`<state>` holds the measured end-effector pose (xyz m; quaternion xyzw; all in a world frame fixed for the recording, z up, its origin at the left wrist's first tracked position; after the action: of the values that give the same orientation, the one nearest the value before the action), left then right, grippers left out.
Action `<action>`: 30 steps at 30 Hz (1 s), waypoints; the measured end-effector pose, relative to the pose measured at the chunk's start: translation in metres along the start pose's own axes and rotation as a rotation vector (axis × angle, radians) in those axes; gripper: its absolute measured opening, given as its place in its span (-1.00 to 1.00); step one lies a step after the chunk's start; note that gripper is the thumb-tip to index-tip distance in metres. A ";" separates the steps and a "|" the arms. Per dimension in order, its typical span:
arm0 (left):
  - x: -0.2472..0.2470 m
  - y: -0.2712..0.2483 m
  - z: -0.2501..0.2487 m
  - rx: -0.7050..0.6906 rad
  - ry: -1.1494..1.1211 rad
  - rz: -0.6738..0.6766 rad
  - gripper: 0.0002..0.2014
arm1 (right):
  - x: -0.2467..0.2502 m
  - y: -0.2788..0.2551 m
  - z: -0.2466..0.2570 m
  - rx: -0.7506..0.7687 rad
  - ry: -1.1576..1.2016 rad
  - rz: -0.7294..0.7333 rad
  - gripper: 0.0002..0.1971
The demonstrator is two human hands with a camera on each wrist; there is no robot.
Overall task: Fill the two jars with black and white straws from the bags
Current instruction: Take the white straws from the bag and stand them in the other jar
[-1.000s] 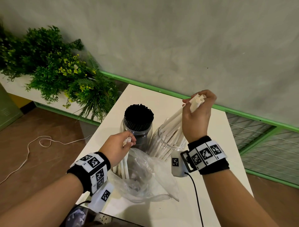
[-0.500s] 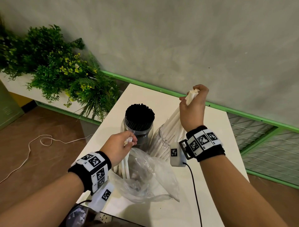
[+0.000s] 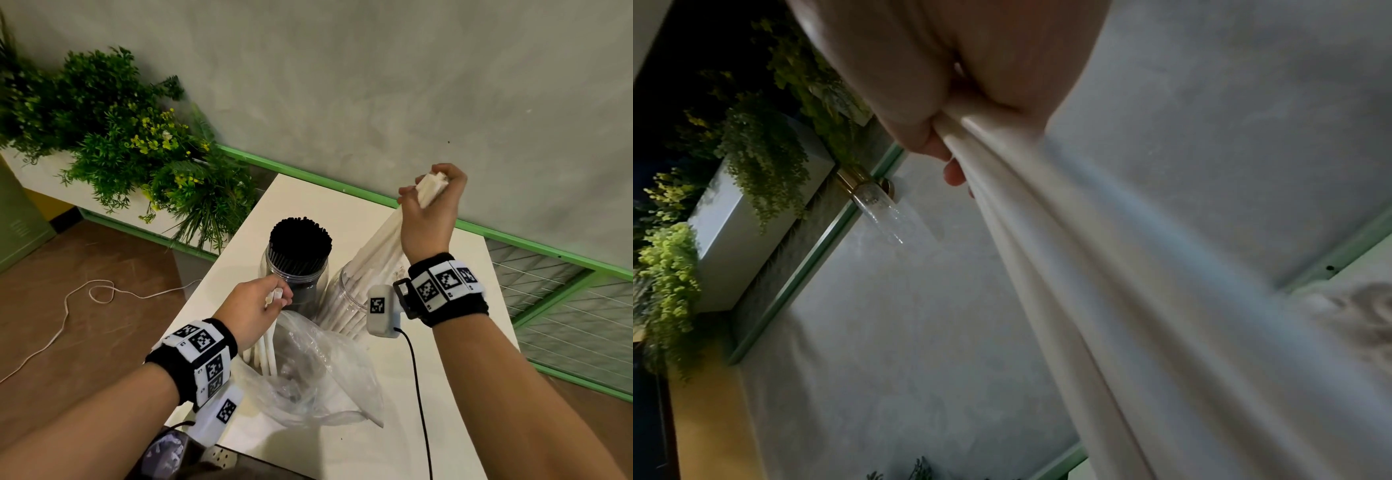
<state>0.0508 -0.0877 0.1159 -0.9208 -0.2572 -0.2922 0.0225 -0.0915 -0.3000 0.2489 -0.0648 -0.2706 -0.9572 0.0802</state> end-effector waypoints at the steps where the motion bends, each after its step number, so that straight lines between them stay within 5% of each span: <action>1: 0.000 0.000 0.000 -0.002 0.000 0.002 -0.82 | 0.000 0.003 0.000 -0.010 0.017 0.004 -0.58; 16: 0.002 -0.001 0.003 -0.003 -0.021 0.008 -0.87 | 0.041 -0.022 -0.021 0.019 0.085 -0.167 -0.55; 30: -0.001 0.000 0.003 -0.004 -0.034 0.006 -0.84 | 0.003 -0.048 -0.063 -0.044 -0.074 0.328 -0.80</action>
<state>0.0520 -0.0873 0.1126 -0.9265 -0.2542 -0.2770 0.0171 -0.1088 -0.2936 0.1719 -0.1448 -0.2379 -0.9340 0.2237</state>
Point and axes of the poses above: each hand's wrist, its own y-axis towards the middle knuckle, its own x-axis out of the back of the hand, z = x × y, the point moved 7 cm from there along y, towards the middle knuckle, and after that the axes turned 5 degrees about -y, right-handed, at the moved point
